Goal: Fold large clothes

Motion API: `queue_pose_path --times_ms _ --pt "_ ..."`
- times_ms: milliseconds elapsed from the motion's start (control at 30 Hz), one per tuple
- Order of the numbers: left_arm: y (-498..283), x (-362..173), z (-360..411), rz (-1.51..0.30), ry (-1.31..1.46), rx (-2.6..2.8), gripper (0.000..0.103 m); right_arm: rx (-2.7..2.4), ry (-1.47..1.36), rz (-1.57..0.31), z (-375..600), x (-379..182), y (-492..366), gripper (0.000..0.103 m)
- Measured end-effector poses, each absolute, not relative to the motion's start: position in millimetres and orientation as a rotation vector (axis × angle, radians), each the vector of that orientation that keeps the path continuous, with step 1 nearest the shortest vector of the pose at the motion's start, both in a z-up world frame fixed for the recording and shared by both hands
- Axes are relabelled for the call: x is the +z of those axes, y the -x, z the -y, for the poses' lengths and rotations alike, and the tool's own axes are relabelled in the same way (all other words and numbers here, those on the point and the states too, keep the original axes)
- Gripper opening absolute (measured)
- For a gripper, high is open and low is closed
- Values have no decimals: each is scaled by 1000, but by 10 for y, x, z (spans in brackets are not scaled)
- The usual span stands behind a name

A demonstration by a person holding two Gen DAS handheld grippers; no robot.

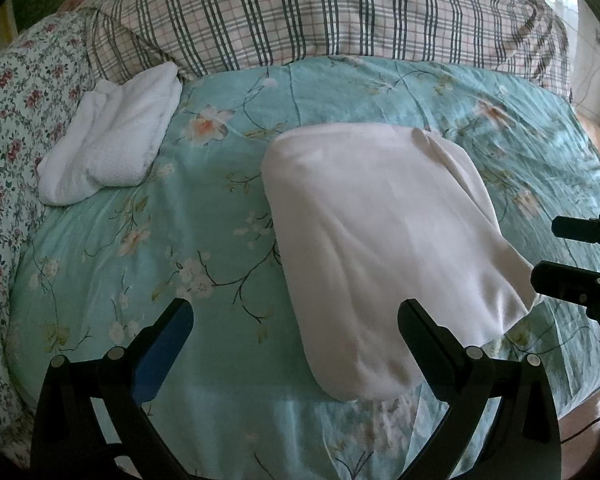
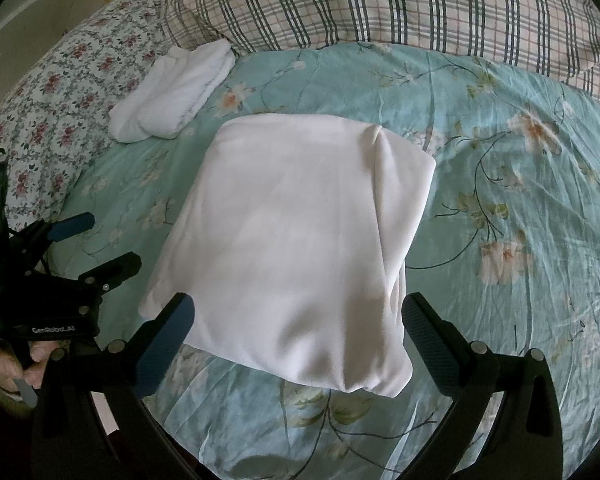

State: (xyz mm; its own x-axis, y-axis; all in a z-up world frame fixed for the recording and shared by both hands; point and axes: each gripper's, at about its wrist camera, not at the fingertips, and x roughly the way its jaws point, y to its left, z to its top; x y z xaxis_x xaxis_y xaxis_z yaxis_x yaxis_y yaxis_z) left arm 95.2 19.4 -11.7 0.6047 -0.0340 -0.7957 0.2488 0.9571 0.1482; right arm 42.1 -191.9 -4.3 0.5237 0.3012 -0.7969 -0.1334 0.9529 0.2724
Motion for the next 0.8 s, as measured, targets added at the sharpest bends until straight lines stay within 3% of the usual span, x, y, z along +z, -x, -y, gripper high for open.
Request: queue_pose_path --times_ms 800 --pt "-1195 -212 -271 -913 -223 -140 102 245 -227 -1011 2039 -315 -725 103"
